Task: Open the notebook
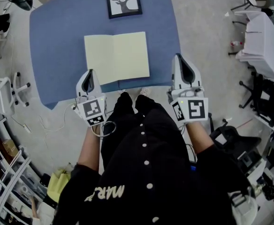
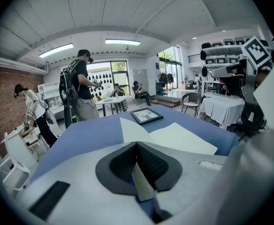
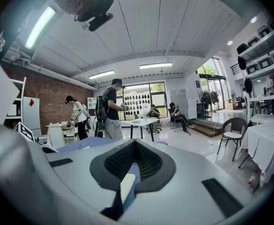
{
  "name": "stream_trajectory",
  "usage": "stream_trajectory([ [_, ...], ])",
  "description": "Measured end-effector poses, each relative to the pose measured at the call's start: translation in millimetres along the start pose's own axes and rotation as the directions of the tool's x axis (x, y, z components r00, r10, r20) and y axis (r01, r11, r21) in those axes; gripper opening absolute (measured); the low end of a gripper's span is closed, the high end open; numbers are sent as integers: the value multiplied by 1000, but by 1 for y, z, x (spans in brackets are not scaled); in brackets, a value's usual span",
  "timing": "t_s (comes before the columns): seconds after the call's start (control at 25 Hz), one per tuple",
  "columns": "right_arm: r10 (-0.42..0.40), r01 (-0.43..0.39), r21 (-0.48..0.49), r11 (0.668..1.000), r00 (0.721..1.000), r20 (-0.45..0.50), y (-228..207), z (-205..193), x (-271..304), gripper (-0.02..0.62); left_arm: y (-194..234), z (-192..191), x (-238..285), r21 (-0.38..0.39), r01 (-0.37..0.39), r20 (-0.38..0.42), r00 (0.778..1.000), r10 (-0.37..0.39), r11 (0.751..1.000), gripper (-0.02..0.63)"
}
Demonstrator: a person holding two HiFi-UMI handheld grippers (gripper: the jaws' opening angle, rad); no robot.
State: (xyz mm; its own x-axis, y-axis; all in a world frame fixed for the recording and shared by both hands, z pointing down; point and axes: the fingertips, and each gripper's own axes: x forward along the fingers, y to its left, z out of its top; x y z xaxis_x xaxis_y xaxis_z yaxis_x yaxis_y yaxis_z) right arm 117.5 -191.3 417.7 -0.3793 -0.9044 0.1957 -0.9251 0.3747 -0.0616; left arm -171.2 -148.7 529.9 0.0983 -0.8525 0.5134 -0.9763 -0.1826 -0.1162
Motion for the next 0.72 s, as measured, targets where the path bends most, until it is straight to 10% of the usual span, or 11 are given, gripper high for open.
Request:
stream_trajectory([
  [0.72, -27, 28, -5, 1000, 996, 82, -11, 51, -15, 5, 3, 61, -24, 1, 18, 123, 992, -18, 1000, 3],
])
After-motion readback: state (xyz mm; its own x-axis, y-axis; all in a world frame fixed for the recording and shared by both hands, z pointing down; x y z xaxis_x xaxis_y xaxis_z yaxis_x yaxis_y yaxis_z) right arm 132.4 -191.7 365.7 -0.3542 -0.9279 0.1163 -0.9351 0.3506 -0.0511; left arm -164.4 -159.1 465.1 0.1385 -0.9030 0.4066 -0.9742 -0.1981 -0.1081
